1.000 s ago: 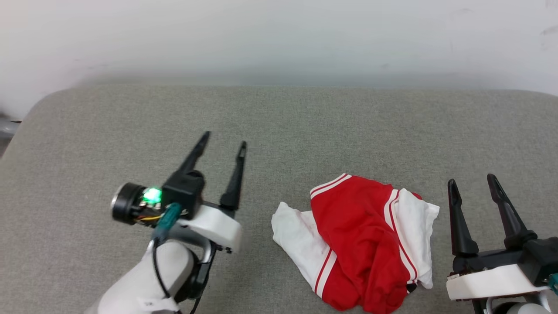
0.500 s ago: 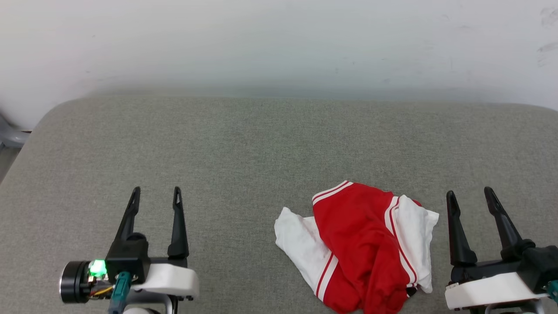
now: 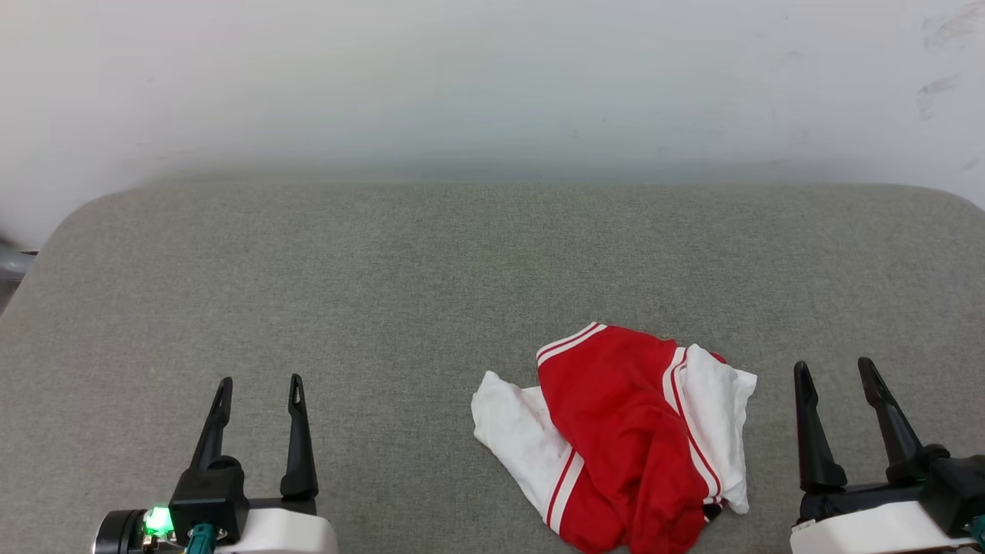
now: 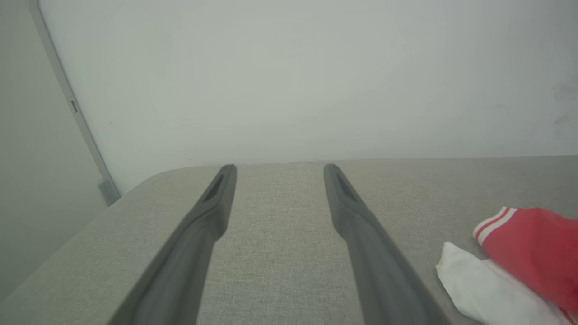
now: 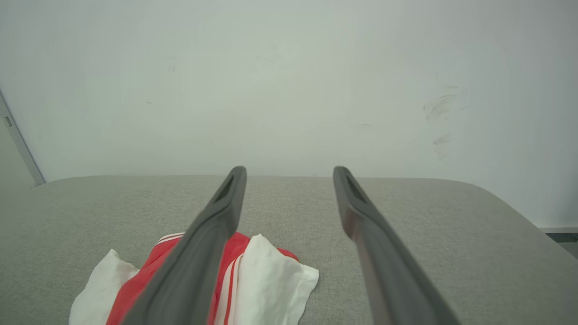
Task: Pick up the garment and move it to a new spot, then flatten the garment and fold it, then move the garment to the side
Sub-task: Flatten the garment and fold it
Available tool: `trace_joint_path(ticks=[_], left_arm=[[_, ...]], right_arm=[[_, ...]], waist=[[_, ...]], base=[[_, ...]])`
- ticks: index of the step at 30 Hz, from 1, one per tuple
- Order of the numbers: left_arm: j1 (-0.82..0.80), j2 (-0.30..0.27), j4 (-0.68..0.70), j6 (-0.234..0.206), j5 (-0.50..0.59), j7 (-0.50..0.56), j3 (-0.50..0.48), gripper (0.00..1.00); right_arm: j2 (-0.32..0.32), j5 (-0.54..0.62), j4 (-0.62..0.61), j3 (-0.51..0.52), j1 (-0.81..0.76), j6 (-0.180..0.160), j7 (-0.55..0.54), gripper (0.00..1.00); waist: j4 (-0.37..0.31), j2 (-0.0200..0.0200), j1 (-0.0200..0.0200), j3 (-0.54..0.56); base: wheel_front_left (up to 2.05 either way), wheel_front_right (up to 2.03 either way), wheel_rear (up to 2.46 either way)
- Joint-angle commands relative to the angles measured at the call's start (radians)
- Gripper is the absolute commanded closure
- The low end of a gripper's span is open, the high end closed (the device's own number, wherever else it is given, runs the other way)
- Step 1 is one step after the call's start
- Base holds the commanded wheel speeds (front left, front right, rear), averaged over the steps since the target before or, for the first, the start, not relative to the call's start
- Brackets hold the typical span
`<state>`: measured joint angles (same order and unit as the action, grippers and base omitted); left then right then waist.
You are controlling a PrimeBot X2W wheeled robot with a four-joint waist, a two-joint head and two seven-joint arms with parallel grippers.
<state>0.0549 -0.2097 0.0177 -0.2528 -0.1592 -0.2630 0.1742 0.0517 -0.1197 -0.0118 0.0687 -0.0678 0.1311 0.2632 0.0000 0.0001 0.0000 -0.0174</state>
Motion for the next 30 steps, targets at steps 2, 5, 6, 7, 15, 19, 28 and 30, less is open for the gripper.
trace_joint_path(ticks=[2, 5, 6, 7, 15, 19, 28, 30], left_arm=[[0.024, 0.019, -0.002, 0.020, 0.022, -0.003, -0.020, 0.00], [0.040, 0.035, -0.004, 0.034, 0.044, -0.003, -0.041, 0.00], [0.043, 0.042, -0.005, 0.041, 0.051, -0.003, -0.047, 0.00], [0.046, 0.047, -0.005, 0.045, 0.058, -0.003, -0.050, 0.00], [0.058, 0.079, -0.017, 0.083, 0.091, -0.003, -0.082, 0.00], [0.063, 0.087, -0.021, 0.095, 0.102, -0.003, -0.095, 0.00], [0.064, 0.106, -0.034, 0.114, 0.118, -0.003, -0.114, 0.00], [0.062, 0.108, -0.035, 0.119, 0.121, -0.003, -0.118, 0.00]], right_arm=[[-0.003, -0.003, 0.002, -0.001, -0.015, -0.001, 0.002, 0.00], [-0.003, -0.005, 0.005, -0.002, -0.020, -0.001, 0.002, 0.00], [-0.003, -0.006, 0.005, -0.001, -0.019, -0.001, 0.002, 0.00], [-0.003, -0.008, 0.005, 0.000, -0.019, -0.001, 0.002, 0.00], [-0.003, -0.021, 0.013, 0.004, -0.022, -0.001, 0.002, 0.00], [-0.003, -0.025, 0.016, 0.003, -0.021, -0.001, 0.002, 0.00], [-0.003, -0.023, 0.016, 0.000, -0.018, -0.001, 0.002, 0.00], [-0.003, -0.021, 0.017, 0.000, -0.017, -0.001, 0.002, 0.00]], waist=[[-0.003, -0.0001, 0.0000, 0.001], [-0.006, -0.0001, 0.0000, 0.004], [-0.006, -0.0001, 0.0000, 0.005], [-0.006, -0.0001, 0.0000, 0.005], [-0.002, -0.0001, 0.0000, 0.006], [-0.004, -0.0001, 0.0000, 0.006], [-0.005, -0.0001, 0.0000, 0.006], [-0.005, -0.0001, 0.0000, 0.006]], base=[[0.00, 0.00, 0.00], [0.00, 0.00, 0.00], [0.00, 0.00, 0.00], [0.00, 0.00, 0.00], [0.00, 0.00, 0.00], [0.00, 0.00, 0.00], [0.00, 0.00, 0.00], [0.00, 0.00, 0.00]])
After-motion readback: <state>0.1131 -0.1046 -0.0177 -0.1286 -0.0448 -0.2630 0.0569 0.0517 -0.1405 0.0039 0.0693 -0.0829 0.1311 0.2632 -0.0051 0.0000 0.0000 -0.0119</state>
